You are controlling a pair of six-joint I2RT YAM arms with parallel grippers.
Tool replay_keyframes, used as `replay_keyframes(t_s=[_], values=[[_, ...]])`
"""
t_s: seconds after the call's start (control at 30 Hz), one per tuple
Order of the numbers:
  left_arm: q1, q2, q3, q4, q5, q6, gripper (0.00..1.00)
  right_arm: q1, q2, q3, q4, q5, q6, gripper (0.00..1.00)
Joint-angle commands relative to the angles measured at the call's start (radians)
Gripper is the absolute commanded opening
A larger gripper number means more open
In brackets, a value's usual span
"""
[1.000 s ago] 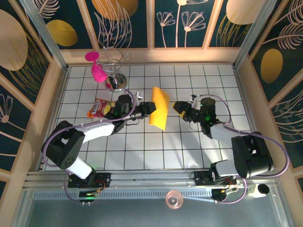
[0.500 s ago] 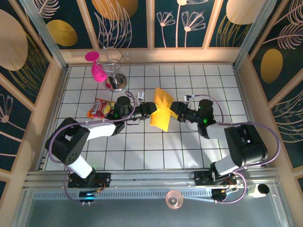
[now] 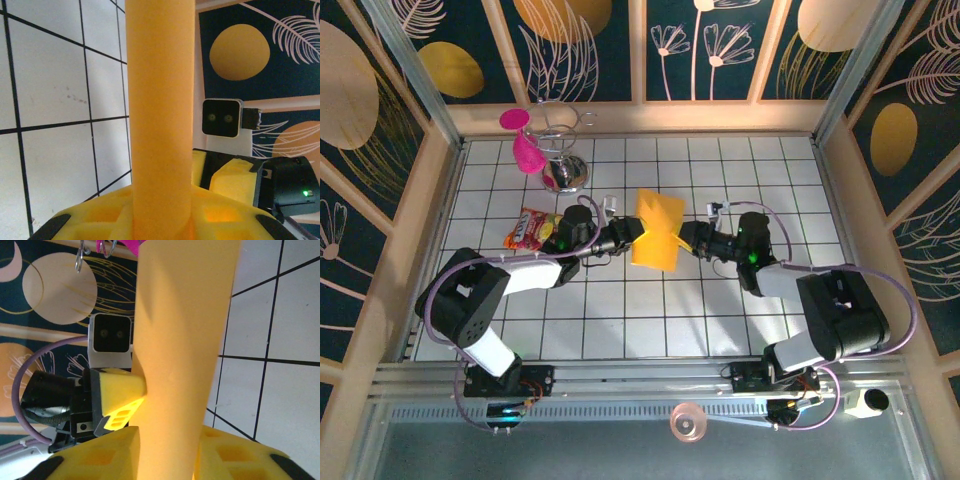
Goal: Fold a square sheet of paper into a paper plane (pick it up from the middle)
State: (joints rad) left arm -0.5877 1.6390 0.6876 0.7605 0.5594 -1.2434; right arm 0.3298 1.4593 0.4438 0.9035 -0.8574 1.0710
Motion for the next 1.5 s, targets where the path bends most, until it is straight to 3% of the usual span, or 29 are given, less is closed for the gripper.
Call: replay_keyframes(t_s=[0.0,0.4,0.67,0.93,1.03,1.23,1.47], values=[[0.006,0.017,-0.012,-0.014,-0.017,0.007,0.26,0.018,-0.021,0.007,-0.023,0.02,-0.022,0.26],[0.006,0.074,-0.037,-0.073,-0.03,0.04,0.3,0.054,0.014,0.066,-0.247,0.104,-0.117,0.06],[0.005,0.111,-0.039,-0.153,-0.068,0.094,0.4,0.085,0.079,0.13,-0.371,0.152,-0.165,0.01],[0.006,0.085,-0.021,-0.278,-0.131,0.179,0.69,0.103,0.133,0.219,-0.518,0.203,-0.234,0.0],[0.008,0.034,-0.02,-0.352,-0.188,0.222,0.75,0.113,0.162,0.261,-0.556,0.208,-0.257,0.0],[0.015,-0.035,-0.015,-0.484,-0.29,0.296,0.81,0.13,0.234,0.315,-0.564,0.201,-0.269,0.0],[0.013,-0.025,0.0,-0.479,-0.254,0.309,0.78,0.157,0.297,0.306,-0.487,0.214,-0.203,0.0]])
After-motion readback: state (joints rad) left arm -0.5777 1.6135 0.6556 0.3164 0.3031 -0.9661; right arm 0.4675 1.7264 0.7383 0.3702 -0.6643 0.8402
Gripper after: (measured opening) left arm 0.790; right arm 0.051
